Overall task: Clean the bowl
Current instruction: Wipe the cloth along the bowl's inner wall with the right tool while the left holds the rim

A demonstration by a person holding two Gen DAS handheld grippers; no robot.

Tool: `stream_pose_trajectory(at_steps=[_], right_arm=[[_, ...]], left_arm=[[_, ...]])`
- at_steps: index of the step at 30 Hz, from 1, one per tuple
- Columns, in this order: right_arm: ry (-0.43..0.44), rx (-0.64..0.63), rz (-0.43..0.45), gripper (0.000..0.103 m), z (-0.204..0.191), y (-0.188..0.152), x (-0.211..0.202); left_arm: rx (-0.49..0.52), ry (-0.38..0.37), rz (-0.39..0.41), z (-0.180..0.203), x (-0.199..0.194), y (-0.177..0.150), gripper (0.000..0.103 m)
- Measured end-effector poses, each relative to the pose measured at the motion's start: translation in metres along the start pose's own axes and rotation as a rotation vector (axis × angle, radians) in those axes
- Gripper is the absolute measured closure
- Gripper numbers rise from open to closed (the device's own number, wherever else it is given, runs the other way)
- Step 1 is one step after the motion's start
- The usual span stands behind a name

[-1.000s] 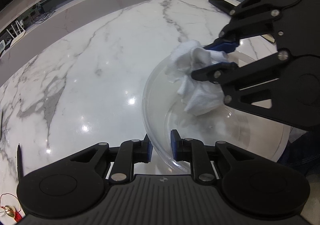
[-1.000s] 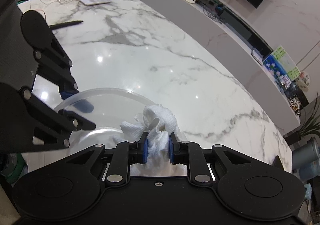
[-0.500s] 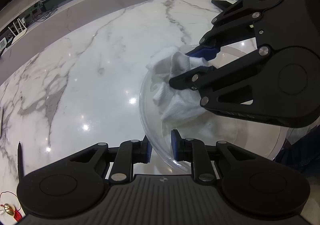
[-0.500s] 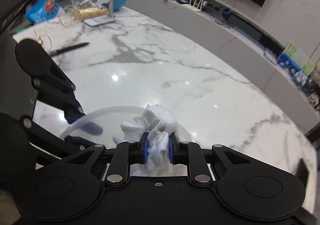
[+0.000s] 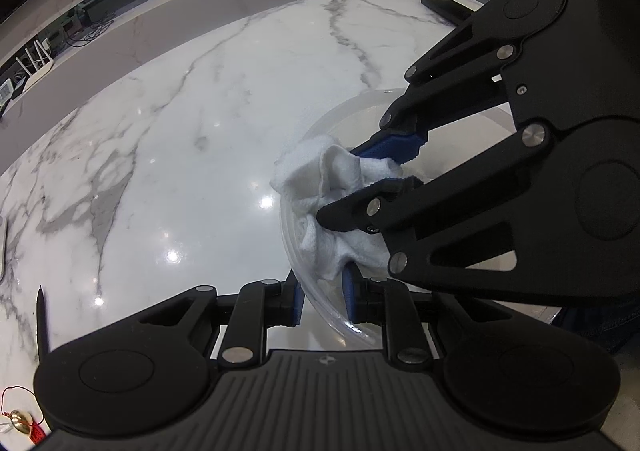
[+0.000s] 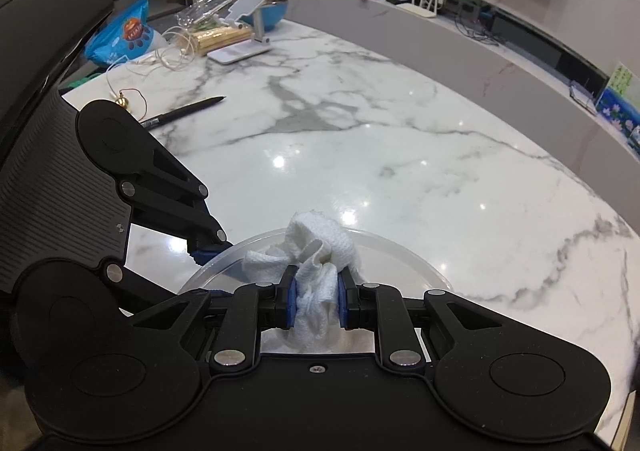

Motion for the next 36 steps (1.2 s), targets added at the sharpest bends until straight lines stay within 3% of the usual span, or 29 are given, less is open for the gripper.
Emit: stream_pose_trajectory(at_steps=[6,23,36], right_arm=[[-0.070,-0.058,-0.002,0.086,-0.010,-0.001,0.000],[-0.147,-0.054,-0.027,0.086,-0.002,-0.002,0.004],[-0.229,-0.057,-0.107,0.086,0.004,-0.011,0.001]], left_arm=[[0.003,-0.001,0.001,0.000,0.001,0.000,0.085],[0.004,-0.001,0.004,-0.001,0.001,-0.001,0.085],[-0.011,0.020,0.008,-0.002,0.001,0.001,0.088]])
Point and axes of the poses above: each gripper's, at about its wrist camera, not at the fingertips, and x roughly the way its jaws point, z to its right, y to its top, the point moved 1 cm from there along x, roughly the way its jaws point, and after that the axes turned 8 degrees about -z, right-handed, at the moved point
